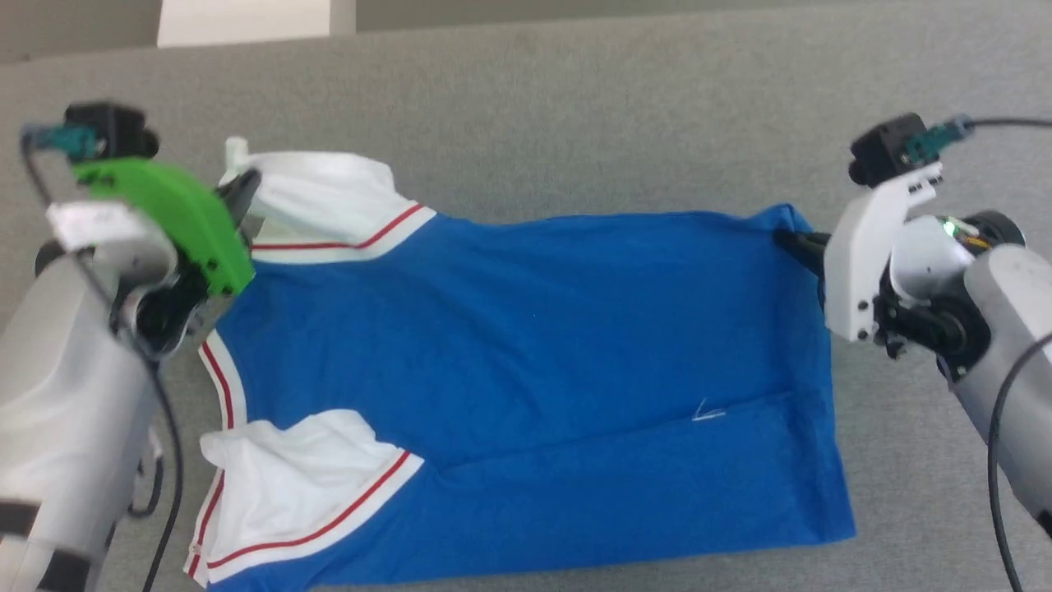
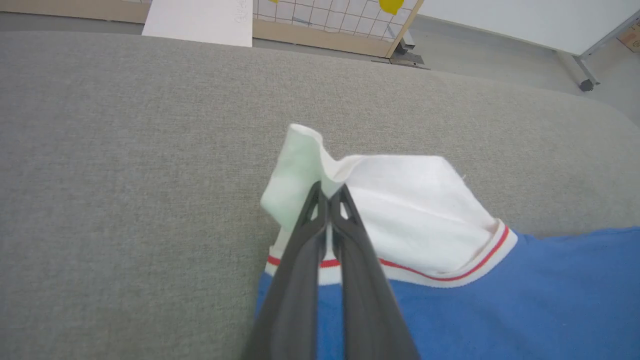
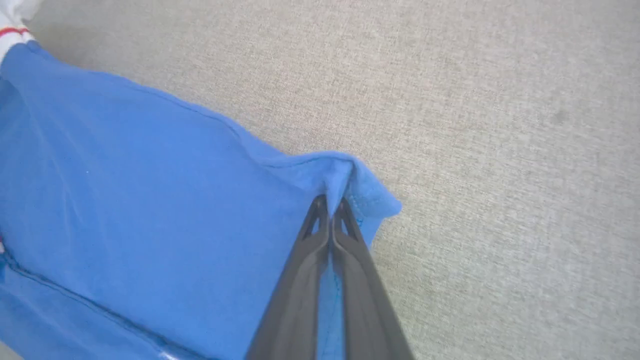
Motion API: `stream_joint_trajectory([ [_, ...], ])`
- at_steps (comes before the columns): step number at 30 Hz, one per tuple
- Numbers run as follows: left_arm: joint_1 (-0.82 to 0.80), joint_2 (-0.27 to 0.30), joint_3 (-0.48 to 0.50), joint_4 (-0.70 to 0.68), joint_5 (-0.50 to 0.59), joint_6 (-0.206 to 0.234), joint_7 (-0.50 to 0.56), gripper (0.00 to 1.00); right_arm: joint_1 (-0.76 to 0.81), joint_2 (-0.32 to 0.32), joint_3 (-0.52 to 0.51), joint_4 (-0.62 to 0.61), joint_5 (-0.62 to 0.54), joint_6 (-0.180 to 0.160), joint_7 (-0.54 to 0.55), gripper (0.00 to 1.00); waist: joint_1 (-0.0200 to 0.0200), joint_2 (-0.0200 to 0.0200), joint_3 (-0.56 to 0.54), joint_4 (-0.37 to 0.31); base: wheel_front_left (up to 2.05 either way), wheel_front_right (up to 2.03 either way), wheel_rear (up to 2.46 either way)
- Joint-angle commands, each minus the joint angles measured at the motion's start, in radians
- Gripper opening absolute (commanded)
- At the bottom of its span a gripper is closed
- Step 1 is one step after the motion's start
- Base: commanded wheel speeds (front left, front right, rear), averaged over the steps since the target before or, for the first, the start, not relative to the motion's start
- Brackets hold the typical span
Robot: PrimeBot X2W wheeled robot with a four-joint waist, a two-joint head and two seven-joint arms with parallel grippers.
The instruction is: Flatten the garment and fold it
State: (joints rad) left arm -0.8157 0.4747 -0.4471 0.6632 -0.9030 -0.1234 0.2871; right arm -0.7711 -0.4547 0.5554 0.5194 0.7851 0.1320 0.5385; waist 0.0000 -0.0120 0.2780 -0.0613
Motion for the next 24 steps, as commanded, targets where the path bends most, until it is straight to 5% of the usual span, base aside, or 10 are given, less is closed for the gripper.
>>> stream_joint_trajectory([
  [1, 0.049, 0.024, 0.009, -0.018, -0.01, -0.006, -0.022, 0.0, 0.041, -0.008, 0.0, -0.015, 0.006, -0.001, -0.023, 0.0, 0.0, 0.012, -0.078, -0.011, 0.0, 0.0, 0.0],
  [5, 0.189, 0.06, 0.04, -0.1, -0.039, 0.004, -0.076, 0.0, 0.14, -0.036, -0.014, -0.065, 0.007, -0.001, -0.071, 0.0, 0.0, 0.012, -0.14, -0.01, 0.0, 0.0, 0.0],
  [12, 0.515, 0.09, 0.109, -0.322, -0.12, 0.087, -0.149, 0.0, 0.355, -0.037, -0.07, -0.127, 0.008, -0.001, -0.099, 0.0, 0.0, 0.012, -0.189, -0.003, 0.0, 0.0, 0.0],
  [23, 0.868, 0.062, 0.121, -0.511, -0.164, 0.211, -0.207, 0.0, 0.543, 0.028, -0.178, -0.072, -0.015, -0.001, -0.138, 0.0, 0.0, 0.012, -0.184, 0.018, 0.0, 0.0, 0.0],
  [24, 0.883, 0.053, 0.115, -0.508, -0.162, 0.22, -0.212, 0.0, 0.556, 0.038, -0.186, -0.06, -0.017, -0.001, -0.139, 0.22, 0.0, 0.012, -0.183, 0.019, 0.0, 0.0, 0.0],
])
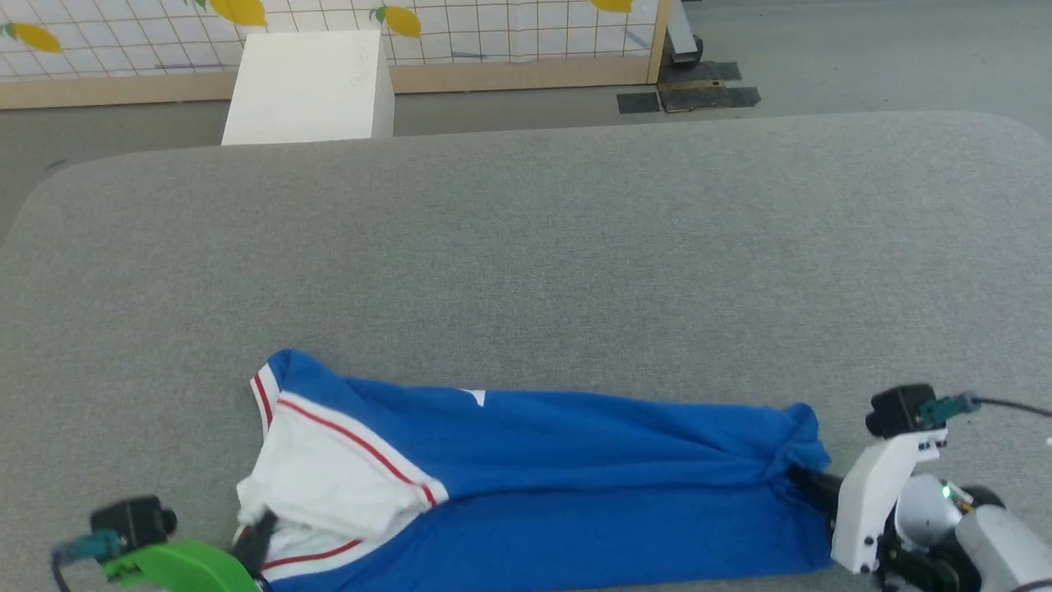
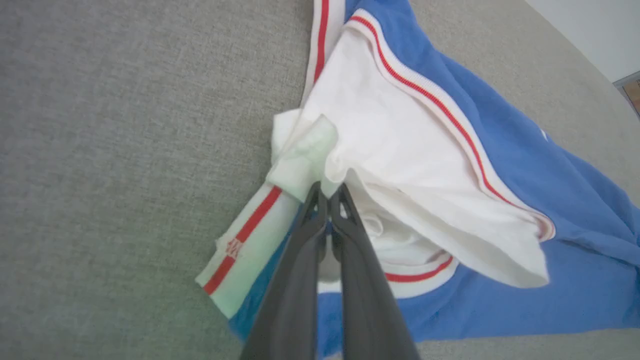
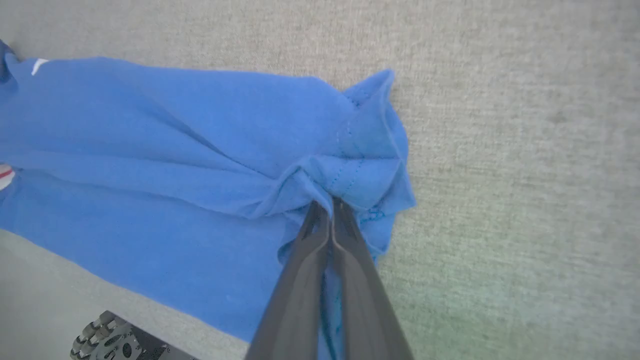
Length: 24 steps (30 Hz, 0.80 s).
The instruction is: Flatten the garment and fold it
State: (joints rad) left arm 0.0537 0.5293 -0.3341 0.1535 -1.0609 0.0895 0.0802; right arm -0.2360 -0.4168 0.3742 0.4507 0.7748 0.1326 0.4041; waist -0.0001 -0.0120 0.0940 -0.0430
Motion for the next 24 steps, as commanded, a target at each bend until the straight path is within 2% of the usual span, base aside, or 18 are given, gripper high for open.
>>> stream_joint_trajectory([
  [1, 0.024, -0.01, -0.004, 0.003, -0.005, 0.012, -0.005, 0.07, 0.03, 0.007, -0.008, 0.012, -0.011, -0.002, -0.007, 0.56, 0.0001, 0.012, 0.002, 0.002, 0.0, 0.0, 0.0],
  [2, 0.032, -0.02, -0.009, 0.007, -0.001, 0.02, -0.014, 1.0, 0.04, 0.017, -0.015, 0.012, -0.012, -0.002, -0.017, 1.0, 0.0001, 0.012, 0.003, 0.002, 0.0, 0.0, 0.0],
  [7, 0.038, -0.044, -0.02, 0.015, 0.067, 0.055, -0.102, 1.0, 0.102, 0.038, -0.043, -0.004, -0.017, -0.002, -0.064, 1.0, 0.0001, 0.012, 0.0, 0.008, 0.0, 0.0, 0.0],
  [10, 0.021, -0.06, -0.004, -0.004, 0.124, 0.08, -0.209, 1.0, 0.155, 0.042, -0.075, -0.057, -0.025, -0.002, -0.102, 1.0, 0.0001, 0.012, -0.006, 0.012, 0.0, 0.0, 0.0],
  [15, -0.007, -0.054, 0.011, -0.05, 0.207, 0.108, -0.298, 1.0, 0.217, 0.033, -0.174, -0.177, -0.065, -0.002, -0.122, 1.0, 0.0001, 0.012, -0.024, 0.007, 0.0, 0.0, 0.0],
  [19, -0.027, -0.036, 0.018, -0.103, 0.288, 0.128, -0.325, 1.0, 0.243, 0.035, -0.275, -0.268, -0.094, -0.002, -0.044, 1.0, 0.0001, 0.012, -0.033, 0.002, 0.0, 0.0, 0.0],
  [24, -0.054, -0.024, 0.021, -0.174, 0.411, 0.141, -0.339, 1.0, 0.263, 0.03, -0.388, -0.349, -0.133, -0.002, 0.133, 1.0, 0.0001, 0.012, -0.034, 0.023, 0.0, 0.0, 0.0],
])
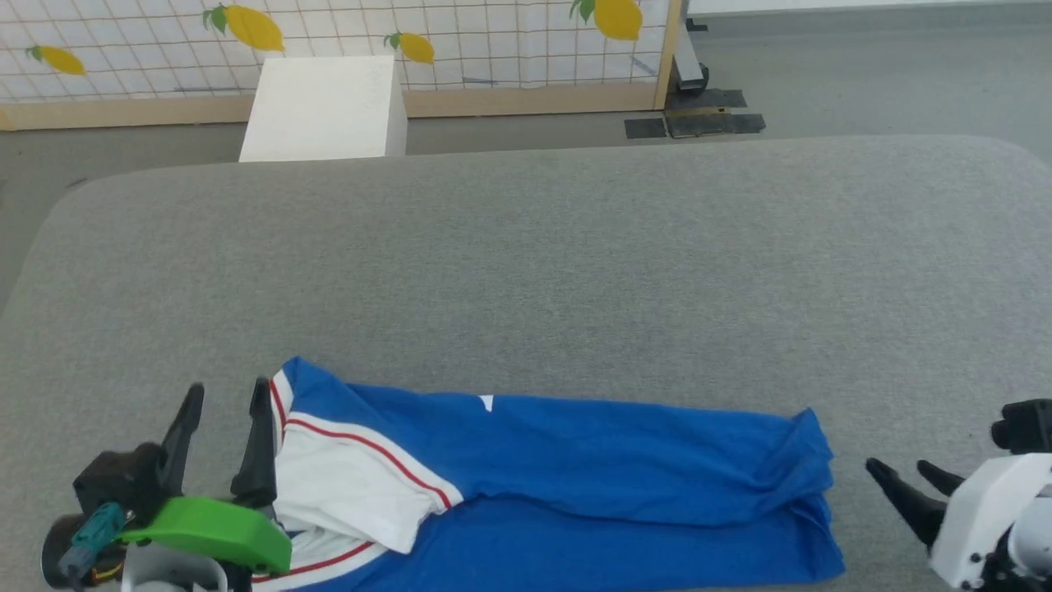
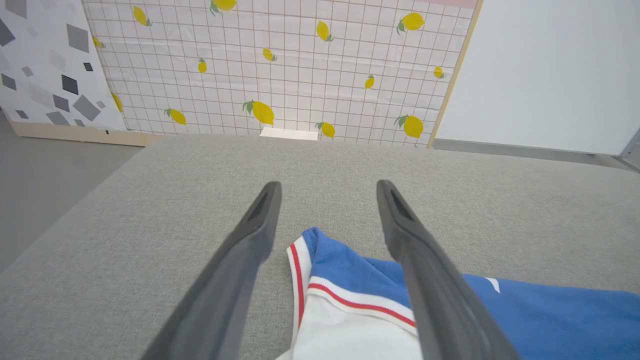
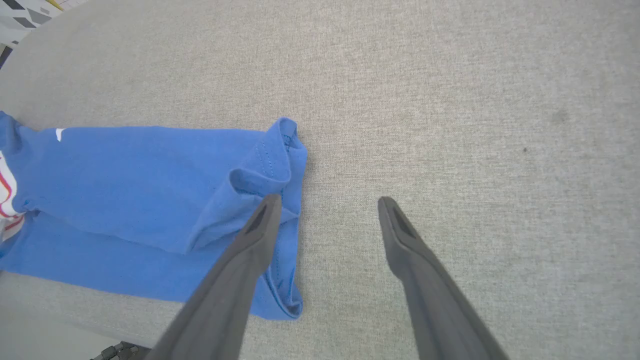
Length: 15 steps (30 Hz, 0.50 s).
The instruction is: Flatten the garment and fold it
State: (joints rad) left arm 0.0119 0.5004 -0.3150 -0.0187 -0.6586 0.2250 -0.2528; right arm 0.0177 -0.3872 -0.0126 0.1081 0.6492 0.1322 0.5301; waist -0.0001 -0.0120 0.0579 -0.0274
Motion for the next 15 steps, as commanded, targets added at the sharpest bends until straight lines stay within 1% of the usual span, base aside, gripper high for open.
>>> stream_joint_trajectory([
  [1, -0.016, 0.005, 0.001, -0.014, 0.029, 0.005, -0.007, 1.0, 0.009, 0.004, -0.017, -0.019, -0.011, -0.002, 0.037, 1.0, 0.0001, 0.012, 0.004, 0.014, 0.0, 0.0, 0.0],
  [4, -0.03, 0.002, 0.005, -0.053, 0.098, 0.006, -0.008, 1.0, -0.002, 0.01, -0.047, -0.045, -0.024, -0.002, 0.132, 1.0, 0.0001, 0.012, 0.012, 0.032, 0.0, 0.0, 0.0],
  [8, -0.039, -0.006, 0.005, -0.096, 0.166, -0.007, -0.009, 1.0, -0.021, 0.03, -0.041, -0.042, -0.026, -0.002, 0.222, 1.0, 0.0001, 0.012, 0.03, 0.058, 0.0, 0.0, 0.0],
  [11, -0.045, -0.024, 0.0, -0.128, 0.196, -0.025, -0.009, 1.0, -0.038, 0.049, -0.024, -0.019, -0.031, -0.002, 0.256, 1.0, 0.0001, 0.012, 0.048, 0.077, 0.0, 0.0, 0.0],
  [15, -0.049, -0.035, -0.003, -0.145, 0.23, -0.031, -0.009, 1.0, -0.067, 0.079, 0.0, 0.039, -0.033, -0.002, 0.27, 1.0, 0.0001, 0.012, 0.066, 0.092, 0.0, 0.0, 0.0],
])
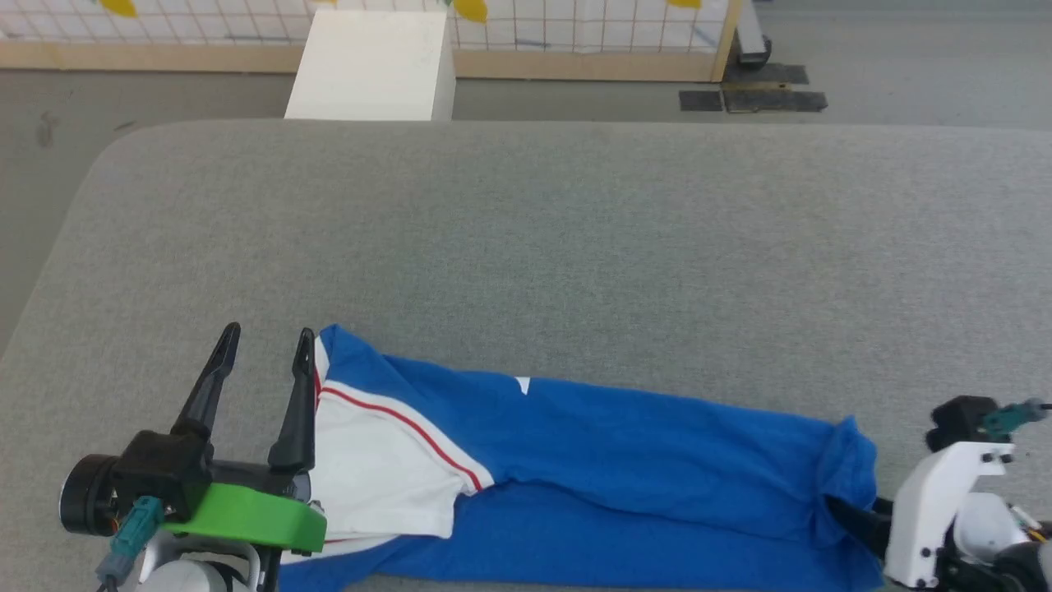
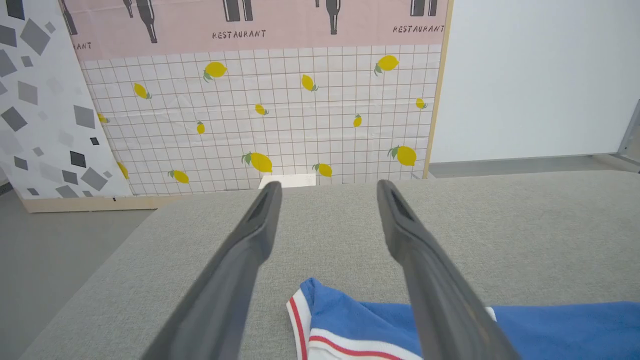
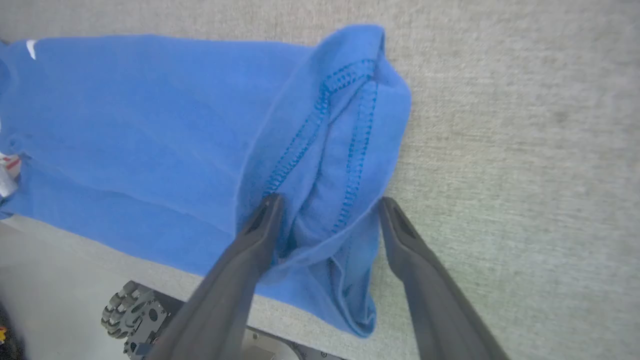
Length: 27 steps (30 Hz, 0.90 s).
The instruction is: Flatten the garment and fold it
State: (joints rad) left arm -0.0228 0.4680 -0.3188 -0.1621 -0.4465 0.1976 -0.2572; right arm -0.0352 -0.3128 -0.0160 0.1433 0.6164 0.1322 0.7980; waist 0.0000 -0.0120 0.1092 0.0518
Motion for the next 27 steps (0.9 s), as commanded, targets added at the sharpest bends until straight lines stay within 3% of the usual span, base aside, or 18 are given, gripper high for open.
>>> stream_joint_trajectory([
  [1, -0.014, -0.005, 0.001, -0.003, 0.023, -0.004, -0.004, 1.0, -0.02, 0.009, 0.011, 0.021, -0.001, -0.002, 0.005, 1.0, 0.0, 0.012, 0.017, 0.015, 0.0, 0.0, 0.0],
  [7, -0.006, -0.018, 0.014, 0.002, 0.047, -0.005, -0.004, 1.0, -0.033, 0.038, 0.058, 0.138, 0.022, -0.002, 0.045, 1.0, 0.0, 0.012, 0.036, 0.028, 0.0, 0.0, 0.0],
  [8, -0.006, -0.021, 0.016, 0.002, 0.05, -0.007, -0.004, 1.0, -0.032, 0.039, 0.072, 0.156, 0.024, -0.002, 0.048, 0.47, 0.0, 0.012, 0.037, 0.029, 0.0, 0.0, 0.0],
  [9, -0.004, -0.024, 0.019, 0.004, 0.052, -0.007, -0.004, 1.0, -0.029, 0.042, 0.082, 0.172, 0.031, -0.002, 0.057, 0.3, 0.0, 0.012, 0.039, 0.03, 0.0, 0.0, 0.0],
  [10, -0.003, -0.025, 0.021, 0.006, 0.056, -0.008, -0.004, 1.0, -0.029, 0.045, 0.094, 0.187, 0.038, -0.002, 0.062, 0.0, 0.0, 0.012, 0.04, 0.031, 0.0, 0.0, 0.0],
  [19, 0.031, -0.019, 0.05, 0.031, 0.063, -0.01, -0.004, 1.0, -0.066, 0.019, 0.16, 0.196, 0.084, -0.002, 0.022, 0.0, 0.0, 0.012, 0.003, 0.016, 0.0, 0.0, 0.0],
  [27, 0.09, -0.011, 0.062, 0.05, 0.048, 0.01, 0.007, 1.0, -0.085, -0.081, 0.188, 0.08, 0.058, -0.002, -0.021, 0.0, 0.0, 0.012, -0.056, -0.016, 0.0, 0.0, 0.0],
])
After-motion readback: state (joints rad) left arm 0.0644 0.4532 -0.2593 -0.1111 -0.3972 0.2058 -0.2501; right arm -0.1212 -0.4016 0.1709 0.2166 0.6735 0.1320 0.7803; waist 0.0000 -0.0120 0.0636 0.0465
